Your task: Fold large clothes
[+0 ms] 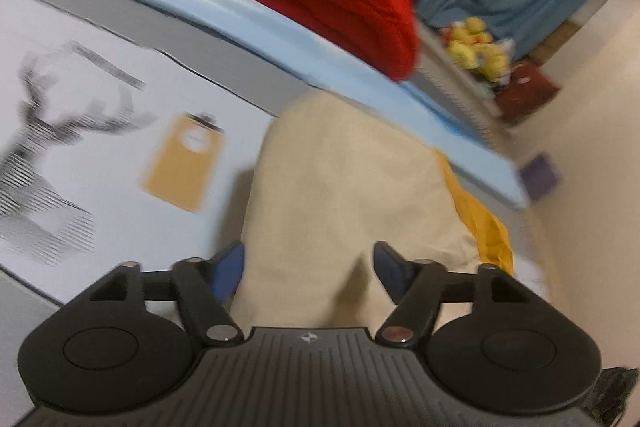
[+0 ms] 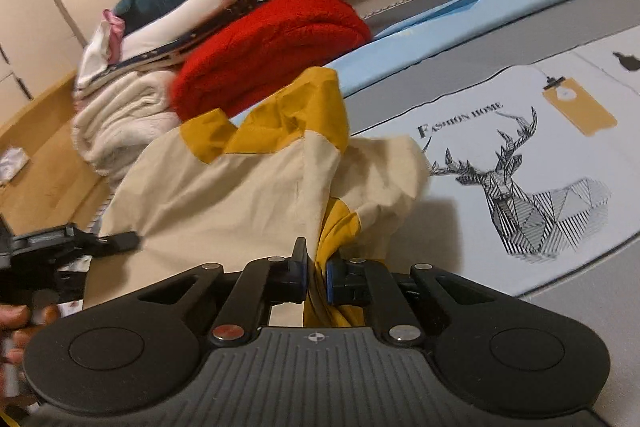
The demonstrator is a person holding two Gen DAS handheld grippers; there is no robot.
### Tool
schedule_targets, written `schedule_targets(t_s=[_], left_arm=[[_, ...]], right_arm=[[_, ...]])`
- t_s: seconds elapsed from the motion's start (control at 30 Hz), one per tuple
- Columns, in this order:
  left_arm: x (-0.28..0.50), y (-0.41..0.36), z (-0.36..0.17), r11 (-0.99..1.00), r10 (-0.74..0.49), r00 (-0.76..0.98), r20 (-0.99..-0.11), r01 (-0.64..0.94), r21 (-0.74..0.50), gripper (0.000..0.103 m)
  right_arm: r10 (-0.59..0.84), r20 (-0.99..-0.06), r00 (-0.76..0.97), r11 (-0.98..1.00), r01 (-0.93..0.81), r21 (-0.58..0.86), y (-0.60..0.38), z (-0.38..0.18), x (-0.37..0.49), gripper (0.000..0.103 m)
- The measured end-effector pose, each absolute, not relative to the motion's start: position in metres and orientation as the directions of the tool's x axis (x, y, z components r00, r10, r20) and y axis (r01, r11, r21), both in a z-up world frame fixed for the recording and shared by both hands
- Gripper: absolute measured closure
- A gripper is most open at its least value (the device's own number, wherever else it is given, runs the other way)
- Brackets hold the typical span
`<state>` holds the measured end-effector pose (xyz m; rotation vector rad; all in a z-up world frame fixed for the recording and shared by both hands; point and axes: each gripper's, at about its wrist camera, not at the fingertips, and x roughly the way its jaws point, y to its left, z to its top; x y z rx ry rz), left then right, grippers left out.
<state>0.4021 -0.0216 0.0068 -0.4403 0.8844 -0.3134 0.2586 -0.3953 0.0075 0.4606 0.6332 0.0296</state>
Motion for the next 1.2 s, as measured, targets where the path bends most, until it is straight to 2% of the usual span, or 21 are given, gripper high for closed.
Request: schedule_targets(t_s=[0.03, 0.17, 0.27, 0.33, 0.37, 0.43, 0.5, 0.6, 0.7, 0.77, 0.83, 0.9, 0.97, 1.0, 1.03, 1.2], left_arm=[[0.4, -0.022, 0.009, 0.884, -0.423, 0.592, -0.686, 0.101, -0.457, 0.027], [0.38, -0.028, 0.011, 0.874, -0.483, 0.501, -0.718, 0.22, -0.434, 0.027], [0.359, -0.041, -0.008, 0.884, -0.455, 0.402, -0.795, 0.311, -0.349, 0.027], [0.343, -0.052, -0.025, 0.908, -0.356, 0.387, -0.851, 0.36, -0.216, 0.021], [0.335, -0.055, -0.029, 0.912, -0.317, 0.392, -0.864, 0.377, -0.163, 0.02], [0.32, -0.05, -0.026, 0.912, -0.33, 0.388, -0.861, 0.366, -0.185, 0.021], [0.302, -0.049, -0.021, 0.903, -0.356, 0.398, -0.845, 0.379, -0.202, 0.022], [0.277, -0.052, -0.037, 0.892, -0.276, 0.335, -0.901, 0.437, -0.111, 0.015], [0.251, -0.044, -0.024, 0.903, -0.212, 0.354, -0.911, 0.427, -0.044, 0.015], [0.227, -0.042, 0.008, 0.904, -0.182, 0.472, -0.862, 0.426, 0.042, 0.015], [0.195, -0.038, 0.042, 0.908, -0.2, 0.582, -0.788, 0.413, 0.075, 0.012], [0.161, -0.031, 0.072, 0.917, -0.242, 0.656, -0.715, 0.395, 0.053, 0.0], [0.122, -0.025, 0.095, 0.928, -0.265, 0.72, -0.642, 0.372, 0.034, 0.0], [0.103, -0.026, 0.104, 0.93, -0.272, 0.737, -0.619, 0.366, 0.027, 0.0], [0.087, -0.026, 0.111, 0.932, -0.281, 0.75, -0.599, 0.362, 0.016, 0.0], [0.004, -0.032, 0.119, 0.96, -0.248, 0.796, -0.551, 0.278, -0.03, 0.0]], right_arm=[[0.107, -0.595, 0.796, 0.912, 0.159, 0.377, -0.391, 0.005, 0.258, 0.077], [0.065, -0.643, 0.763, 0.903, 0.229, 0.363, -0.4, -0.001, 0.249, 0.074], [0.164, -0.643, 0.748, 0.909, 0.138, 0.393, -0.403, 0.003, 0.235, 0.073], [0.26, -0.677, 0.688, 0.904, 0.073, 0.42, -0.397, -0.004, 0.231, 0.059], [0.275, -0.723, 0.634, 0.917, 0.053, 0.396, -0.391, -0.012, 0.229, 0.057], [0.196, -0.806, 0.558, 0.966, 0.032, 0.256, -0.379, -0.026, 0.221, 0.056], [0.174, -0.816, 0.552, 0.973, 0.032, 0.229, -0.379, -0.028, 0.209, 0.055], [0.147, -0.842, 0.519, 0.974, 0.071, 0.214, -0.386, -0.027, 0.191, 0.055], [-0.002, -0.885, 0.466, 0.999, 0.038, 0.018, -0.377, -0.021, 0.165, 0.055], [-0.083, -0.851, 0.519, 0.996, 0.016, -0.088, -0.37, 0.0, 0.145, 0.055], [-0.112, -0.775, 0.622, 0.994, 0.056, -0.098, -0.369, 0.036, 0.119, 0.054], [-0.129, -0.697, 0.706, 0.991, 0.118, -0.064, -0.367, 0.07, 0.093, 0.05], [-0.154, -0.61, 0.777, 0.985, 0.172, -0.029, -0.36, 0.1, 0.06, 0.027], [-0.167, -0.57, 0.804, 0.982, 0.189, -0.019, -0.355, 0.111, 0.044, 0.008], [-0.175, -0.533, 0.828, 0.98, 0.199, -0.013, -0.349, 0.12, 0.028, 0.001], [-0.151, -0.45, 0.88, 0.984, 0.179, 0.02, -0.312, 0.131, -0.049, 0.001]])
